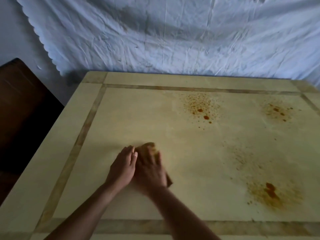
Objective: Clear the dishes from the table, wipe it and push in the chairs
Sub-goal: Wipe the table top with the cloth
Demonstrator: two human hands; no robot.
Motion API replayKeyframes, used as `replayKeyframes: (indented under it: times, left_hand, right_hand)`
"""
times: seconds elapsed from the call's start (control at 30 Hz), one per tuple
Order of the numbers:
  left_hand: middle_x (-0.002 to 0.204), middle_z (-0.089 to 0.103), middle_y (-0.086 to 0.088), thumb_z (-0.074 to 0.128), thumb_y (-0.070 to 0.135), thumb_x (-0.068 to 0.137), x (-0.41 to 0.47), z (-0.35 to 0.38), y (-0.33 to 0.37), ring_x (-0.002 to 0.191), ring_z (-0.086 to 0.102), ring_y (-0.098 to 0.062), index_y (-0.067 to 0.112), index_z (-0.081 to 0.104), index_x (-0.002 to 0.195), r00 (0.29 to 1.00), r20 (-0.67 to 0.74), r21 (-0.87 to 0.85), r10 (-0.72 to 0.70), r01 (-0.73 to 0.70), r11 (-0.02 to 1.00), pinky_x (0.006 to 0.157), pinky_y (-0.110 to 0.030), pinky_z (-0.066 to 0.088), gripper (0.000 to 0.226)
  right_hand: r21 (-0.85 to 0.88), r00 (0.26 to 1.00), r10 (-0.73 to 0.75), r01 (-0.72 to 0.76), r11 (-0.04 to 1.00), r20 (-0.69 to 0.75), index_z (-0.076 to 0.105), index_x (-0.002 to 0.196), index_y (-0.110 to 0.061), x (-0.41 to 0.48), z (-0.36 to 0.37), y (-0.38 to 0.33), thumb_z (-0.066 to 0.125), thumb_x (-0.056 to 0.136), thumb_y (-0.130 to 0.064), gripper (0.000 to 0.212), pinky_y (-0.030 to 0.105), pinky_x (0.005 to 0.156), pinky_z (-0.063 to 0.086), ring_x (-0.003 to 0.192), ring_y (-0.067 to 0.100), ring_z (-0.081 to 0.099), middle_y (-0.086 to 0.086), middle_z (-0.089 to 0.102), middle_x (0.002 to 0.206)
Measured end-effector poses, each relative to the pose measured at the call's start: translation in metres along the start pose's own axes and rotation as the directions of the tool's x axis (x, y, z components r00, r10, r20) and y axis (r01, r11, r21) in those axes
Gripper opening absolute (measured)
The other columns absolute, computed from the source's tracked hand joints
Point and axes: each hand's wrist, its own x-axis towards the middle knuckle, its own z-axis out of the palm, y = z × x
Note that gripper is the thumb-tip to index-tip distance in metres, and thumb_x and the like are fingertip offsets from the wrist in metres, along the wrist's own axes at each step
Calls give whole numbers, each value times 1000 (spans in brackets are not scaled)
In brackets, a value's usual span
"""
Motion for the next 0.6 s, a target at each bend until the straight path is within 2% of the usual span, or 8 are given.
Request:
replayKeyframes:
  times: [0.07,0.2,0.33,0.4,0.43,0.5,0.53,0.6]
  left_hand:
    - [151,34,-4,30,27,101,13,3,3,142,24,-17,11,36,143,999,1,10,33,-33,999,113,-25,18,45]
    - [154,27,-4,27,27,101,38,8,3,145,17,-15,10,30,146,997,30,13,73,-74,997,116,-25,13,48]
    - [151,34,-7,26,32,101,52,9,-1,143,24,-16,8,35,143,992,14,54,124,-124,991,115,-21,14,49]
    - [142,47,-8,14,46,93,55,7,-2,136,39,-17,6,47,136,990,-29,63,138,-136,989,111,-21,23,67]
    - [135,55,-9,9,48,88,60,5,-1,129,48,-19,5,54,129,988,-54,65,145,-142,988,108,-22,30,75]
    - [122,65,-9,13,46,88,69,3,1,116,59,-20,4,63,119,986,-84,57,145,-140,989,101,-25,39,72]
    - [122,65,-9,18,43,90,74,0,4,116,60,-20,4,63,119,988,-79,41,133,-130,991,100,-24,40,66]
    - [128,61,-9,23,38,90,87,-4,9,122,54,-19,5,59,123,989,-82,17,125,-124,992,103,-21,34,59]
  right_hand:
    - [66,991,135,-135,989,-2,1,153,-29,2,-11,50,30,98,-33,62,52,110,-16,148,26,-10,-6,-4,161]
    - [104,905,425,-420,901,-21,-12,150,-32,-23,-27,137,21,101,-35,60,49,117,-11,145,23,-22,-7,-21,157]
    - [192,695,719,-707,680,11,-7,152,-30,-49,-28,197,19,101,-42,59,49,117,-14,144,22,-25,-8,-19,158]
    - [231,592,805,-790,568,48,-4,153,-27,-42,-31,194,20,101,-38,58,49,118,-11,145,25,-22,-7,-14,160]
    - [240,569,820,-806,541,61,-4,153,-26,-27,-32,182,21,101,-34,58,49,118,-8,146,27,-19,-6,-11,161]
    - [246,630,775,-760,602,51,-3,153,-28,5,-32,139,24,100,-28,58,52,118,4,147,30,-13,-5,-7,161]
    - [255,721,693,-673,694,14,3,152,-27,22,-30,110,27,98,-27,59,54,116,13,147,32,-6,-3,0,162]
    - [162,893,433,-412,897,-121,24,148,-22,52,-23,50,37,89,-33,61,60,109,29,142,37,16,5,28,155]
